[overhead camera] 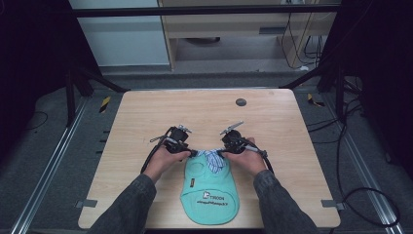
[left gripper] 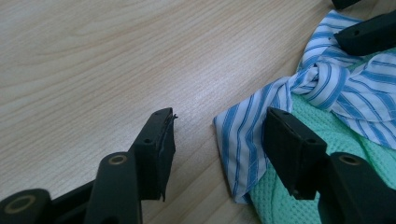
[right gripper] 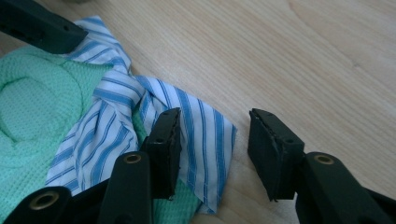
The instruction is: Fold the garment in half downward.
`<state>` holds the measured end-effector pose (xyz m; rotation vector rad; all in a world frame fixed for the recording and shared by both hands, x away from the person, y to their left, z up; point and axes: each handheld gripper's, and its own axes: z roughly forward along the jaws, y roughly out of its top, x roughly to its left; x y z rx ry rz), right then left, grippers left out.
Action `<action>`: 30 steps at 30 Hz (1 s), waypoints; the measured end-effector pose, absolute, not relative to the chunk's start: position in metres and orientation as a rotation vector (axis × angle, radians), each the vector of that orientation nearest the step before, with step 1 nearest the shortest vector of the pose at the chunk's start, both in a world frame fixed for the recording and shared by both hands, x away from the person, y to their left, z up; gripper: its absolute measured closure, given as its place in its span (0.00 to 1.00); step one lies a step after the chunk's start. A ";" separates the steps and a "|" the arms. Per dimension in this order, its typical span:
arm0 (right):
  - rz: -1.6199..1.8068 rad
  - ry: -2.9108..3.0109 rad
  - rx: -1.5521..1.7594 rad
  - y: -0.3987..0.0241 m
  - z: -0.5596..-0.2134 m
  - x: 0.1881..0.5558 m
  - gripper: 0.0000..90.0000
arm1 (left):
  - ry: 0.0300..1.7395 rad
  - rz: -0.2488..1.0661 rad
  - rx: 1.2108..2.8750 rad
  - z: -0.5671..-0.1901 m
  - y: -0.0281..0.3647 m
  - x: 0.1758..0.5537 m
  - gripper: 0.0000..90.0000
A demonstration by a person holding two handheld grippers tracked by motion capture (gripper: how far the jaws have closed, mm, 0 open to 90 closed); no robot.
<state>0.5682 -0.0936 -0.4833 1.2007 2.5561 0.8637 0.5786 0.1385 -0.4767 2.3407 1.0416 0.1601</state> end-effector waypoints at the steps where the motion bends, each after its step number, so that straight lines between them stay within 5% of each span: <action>1: 0.854 2.555 1.194 -0.093 -0.484 0.568 0.61 | 1.037 0.154 2.346 -0.477 0.138 0.579 0.50; 7: 0.832 2.576 1.174 -0.089 -0.483 0.565 0.74 | 1.008 0.154 2.380 -0.478 0.133 0.578 0.58; 12: 0.824 2.608 1.170 -0.086 -0.481 0.565 0.90 | 0.971 0.137 2.399 -0.477 0.127 0.573 0.80; 16: 0.854 2.599 1.159 -0.089 -0.476 0.562 0.92 | 0.940 0.157 2.402 -0.475 0.130 0.570 0.94; 30: 0.970 2.528 1.022 -0.096 -0.435 0.540 0.93 | 0.834 0.227 2.319 -0.434 0.141 0.555 0.97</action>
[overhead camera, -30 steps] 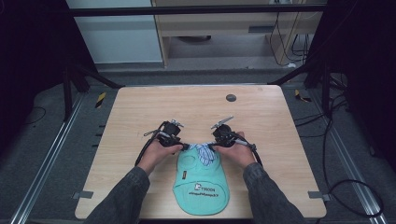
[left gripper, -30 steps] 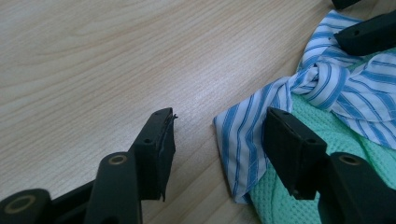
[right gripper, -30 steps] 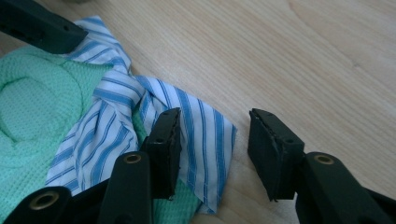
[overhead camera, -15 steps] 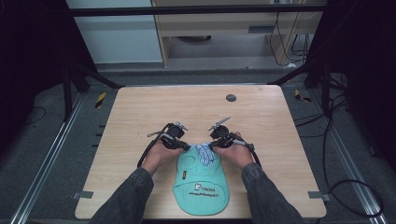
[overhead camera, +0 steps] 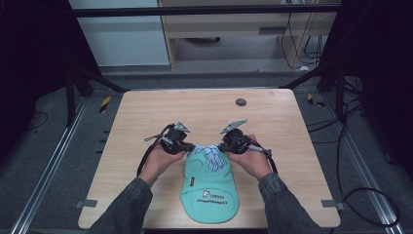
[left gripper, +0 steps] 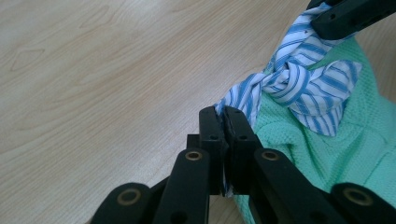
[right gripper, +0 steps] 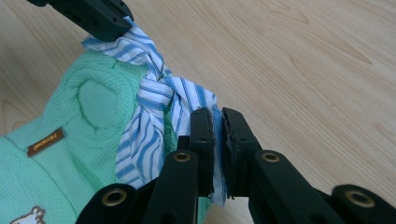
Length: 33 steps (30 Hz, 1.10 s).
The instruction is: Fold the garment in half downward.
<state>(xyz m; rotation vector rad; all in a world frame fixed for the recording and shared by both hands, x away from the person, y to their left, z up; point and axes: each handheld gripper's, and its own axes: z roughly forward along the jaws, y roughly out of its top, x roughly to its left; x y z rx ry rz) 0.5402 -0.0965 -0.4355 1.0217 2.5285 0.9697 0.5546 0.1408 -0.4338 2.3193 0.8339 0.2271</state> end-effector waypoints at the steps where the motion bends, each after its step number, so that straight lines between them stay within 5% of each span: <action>1: 0.973 2.527 1.018 -0.098 -0.434 0.540 0.93 | 0.822 0.230 2.320 -0.432 0.140 0.555 0.97; 33: 0.954 2.530 0.900 -0.104 -0.416 0.535 0.93 | 0.773 0.263 2.319 -0.412 0.137 0.554 0.97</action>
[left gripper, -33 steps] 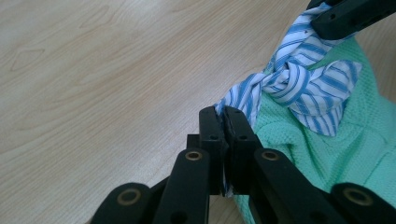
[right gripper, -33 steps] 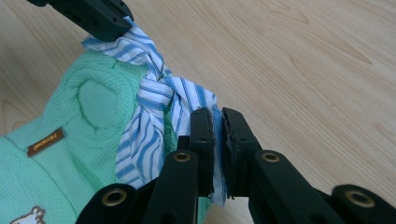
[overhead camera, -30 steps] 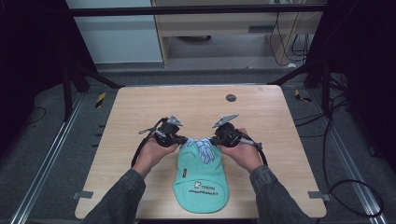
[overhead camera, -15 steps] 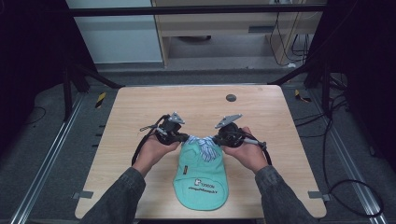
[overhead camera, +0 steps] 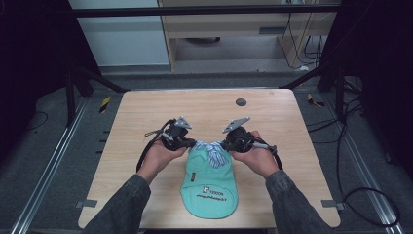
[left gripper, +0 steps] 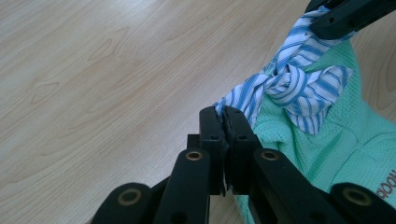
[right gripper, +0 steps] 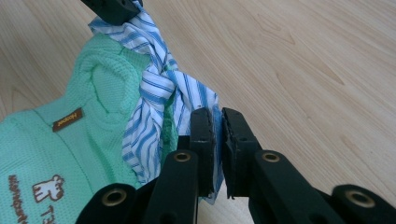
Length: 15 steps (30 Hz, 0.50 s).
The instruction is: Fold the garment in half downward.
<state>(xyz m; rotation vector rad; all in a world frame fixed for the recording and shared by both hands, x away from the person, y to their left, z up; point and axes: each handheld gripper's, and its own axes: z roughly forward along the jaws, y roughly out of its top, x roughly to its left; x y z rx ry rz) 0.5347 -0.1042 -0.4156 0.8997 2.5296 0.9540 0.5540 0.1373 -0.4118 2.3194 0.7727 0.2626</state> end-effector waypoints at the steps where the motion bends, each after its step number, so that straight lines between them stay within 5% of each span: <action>1: 0.951 2.527 0.903 -0.104 -0.415 0.535 0.93 | 0.773 0.264 2.319 -0.411 0.137 0.554 0.97; 15: 0.953 2.540 0.873 -0.103 -0.410 0.537 0.93 | 0.766 0.270 2.340 -0.406 0.137 0.557 0.97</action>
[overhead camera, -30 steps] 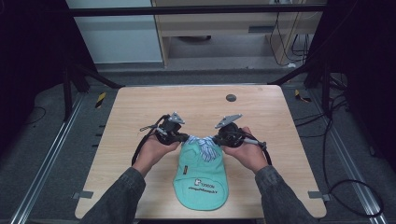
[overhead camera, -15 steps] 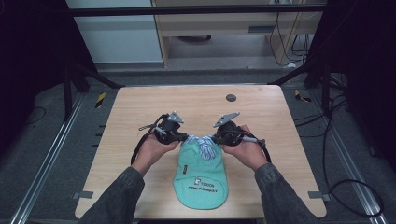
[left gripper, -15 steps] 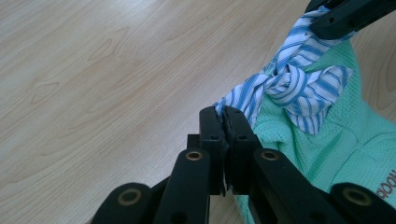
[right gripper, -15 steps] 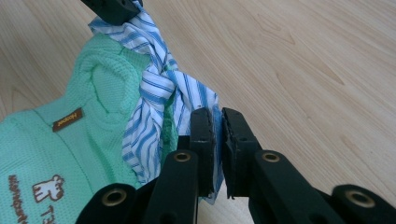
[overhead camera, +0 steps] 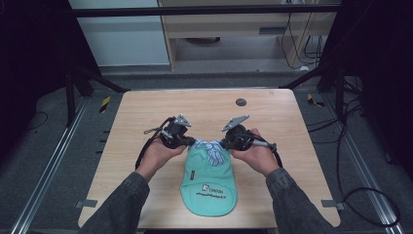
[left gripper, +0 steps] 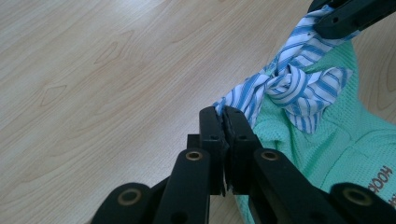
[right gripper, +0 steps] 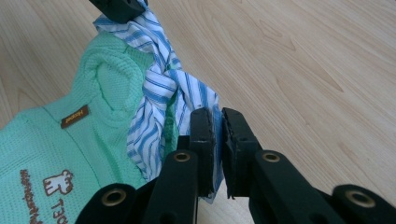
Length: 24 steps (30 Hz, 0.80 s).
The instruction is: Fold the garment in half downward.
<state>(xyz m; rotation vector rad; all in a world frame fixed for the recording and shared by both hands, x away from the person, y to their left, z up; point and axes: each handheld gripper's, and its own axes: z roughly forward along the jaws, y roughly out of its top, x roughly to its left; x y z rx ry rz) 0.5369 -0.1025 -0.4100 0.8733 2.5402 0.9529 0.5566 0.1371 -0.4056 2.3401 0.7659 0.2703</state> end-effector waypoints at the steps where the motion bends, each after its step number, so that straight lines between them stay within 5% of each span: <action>1: 0.953 2.541 0.871 -0.103 -0.410 0.537 0.93 | 0.765 0.270 2.342 -0.405 0.137 0.557 0.97; 24: 0.958 2.529 0.867 -0.102 -0.402 0.544 0.93 | 0.767 0.282 2.314 -0.397 0.140 0.563 0.97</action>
